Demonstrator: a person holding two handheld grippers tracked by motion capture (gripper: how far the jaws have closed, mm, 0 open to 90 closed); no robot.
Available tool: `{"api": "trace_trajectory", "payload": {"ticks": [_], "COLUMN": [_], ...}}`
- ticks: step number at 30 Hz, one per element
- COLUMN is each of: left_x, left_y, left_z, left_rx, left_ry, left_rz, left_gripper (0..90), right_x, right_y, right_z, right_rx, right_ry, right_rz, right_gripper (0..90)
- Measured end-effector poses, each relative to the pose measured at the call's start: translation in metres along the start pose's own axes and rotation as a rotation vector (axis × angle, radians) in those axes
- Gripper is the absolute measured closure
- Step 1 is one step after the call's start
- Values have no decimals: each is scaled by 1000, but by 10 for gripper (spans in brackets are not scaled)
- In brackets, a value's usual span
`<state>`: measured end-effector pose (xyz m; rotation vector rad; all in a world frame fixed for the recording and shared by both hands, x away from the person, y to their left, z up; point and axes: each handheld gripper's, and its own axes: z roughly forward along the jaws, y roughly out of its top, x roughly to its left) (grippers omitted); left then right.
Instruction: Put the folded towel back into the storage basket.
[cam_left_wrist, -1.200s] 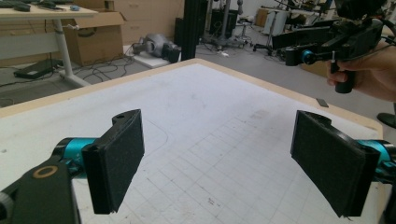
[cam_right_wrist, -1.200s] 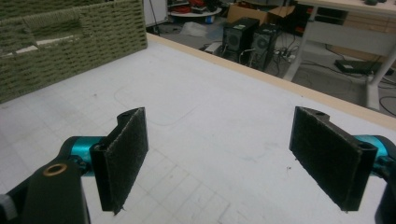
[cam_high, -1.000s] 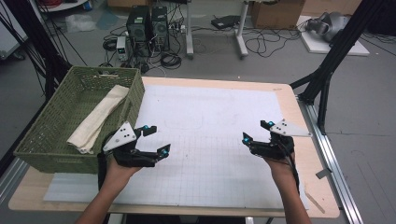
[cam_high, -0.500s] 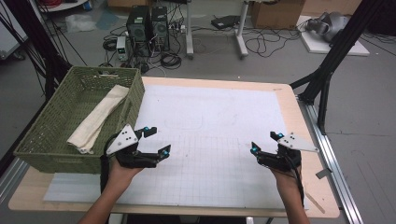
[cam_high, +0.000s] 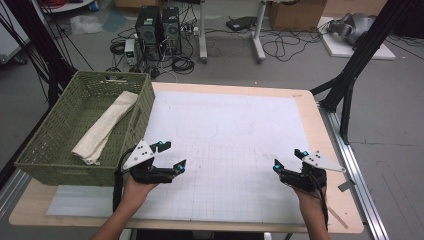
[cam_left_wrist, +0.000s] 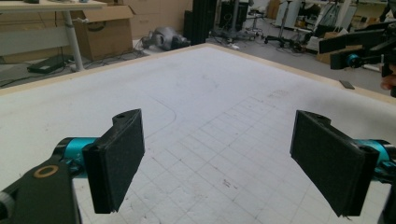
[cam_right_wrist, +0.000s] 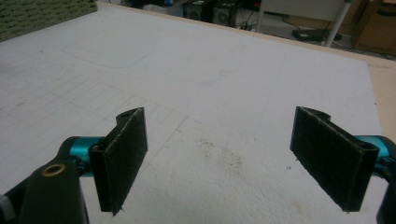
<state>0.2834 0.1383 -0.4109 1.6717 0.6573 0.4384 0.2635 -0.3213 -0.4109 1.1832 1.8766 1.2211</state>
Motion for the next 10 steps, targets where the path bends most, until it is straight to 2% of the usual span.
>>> {"api": "trace_trajectory", "payload": {"ticks": [10], "left_x": [-1], "left_y": [-2], "left_z": [5], "left_rx": [10], "left_ry": [-10], "left_rz": [1], "left_gripper": [181], "right_x": [-1], "right_y": [-4], "right_z": [0], "right_rx": [20], "right_ry": [-9], "right_rz": [-11], "right_gripper": [177]}}
